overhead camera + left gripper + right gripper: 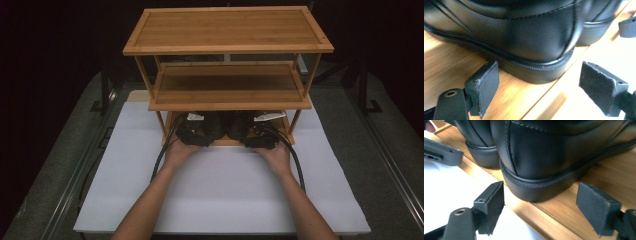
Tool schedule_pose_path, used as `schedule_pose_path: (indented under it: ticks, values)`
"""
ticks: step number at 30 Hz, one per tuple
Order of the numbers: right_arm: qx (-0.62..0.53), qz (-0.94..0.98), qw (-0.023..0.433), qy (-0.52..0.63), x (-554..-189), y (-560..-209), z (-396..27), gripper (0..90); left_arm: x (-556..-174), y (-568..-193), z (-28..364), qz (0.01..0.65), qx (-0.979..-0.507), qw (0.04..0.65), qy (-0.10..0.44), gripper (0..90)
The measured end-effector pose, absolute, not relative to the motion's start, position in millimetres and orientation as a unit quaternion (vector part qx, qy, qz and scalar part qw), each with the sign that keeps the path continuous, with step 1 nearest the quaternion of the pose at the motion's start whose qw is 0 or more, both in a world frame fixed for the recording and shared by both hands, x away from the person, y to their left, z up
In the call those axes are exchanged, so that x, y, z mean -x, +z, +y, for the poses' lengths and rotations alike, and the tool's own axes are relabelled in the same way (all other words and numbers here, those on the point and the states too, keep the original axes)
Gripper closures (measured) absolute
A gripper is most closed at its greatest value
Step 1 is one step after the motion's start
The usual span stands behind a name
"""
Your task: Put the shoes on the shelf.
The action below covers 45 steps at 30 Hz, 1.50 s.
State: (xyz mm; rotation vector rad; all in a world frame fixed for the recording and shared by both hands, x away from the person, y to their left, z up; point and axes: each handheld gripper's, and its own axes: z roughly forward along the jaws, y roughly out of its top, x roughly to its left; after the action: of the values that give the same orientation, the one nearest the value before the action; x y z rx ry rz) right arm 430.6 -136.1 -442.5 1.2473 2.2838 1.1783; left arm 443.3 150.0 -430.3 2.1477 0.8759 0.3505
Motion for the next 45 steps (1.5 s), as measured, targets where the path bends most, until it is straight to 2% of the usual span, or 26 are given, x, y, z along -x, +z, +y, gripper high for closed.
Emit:
schedule_pose_path:
  ticks: [1, 12, 21, 33, 45]
  values:
    - [-0.446, 0.788, 0.125, 0.405, -426, -441, -136, 18.3, -440, -428, 152, 0.345, -0.843, 0.389, 0.137, 16.2]
    - [-0.417, 0.811, 0.156, 0.379, -396, -435, -155, 9.2, -401, -421, 184, 0.337, -0.848, 0.384, 0.141, 16.2]
    - [-0.419, 0.808, 0.153, 0.384, -357, -432, -180, 8.3, -357, -419, 218, 0.337, -0.850, 0.378, 0.144, 16.2]
    - [-0.423, 0.803, 0.160, 0.389, -305, -436, -219, 8.3, -299, -430, 269, 0.341, -0.862, 0.332, 0.170, 16.1]
    - [-0.452, 0.797, 0.182, 0.357, -274, -449, -255, 8.3, -268, -439, 301, 0.364, -0.857, 0.319, 0.178, 13.9]
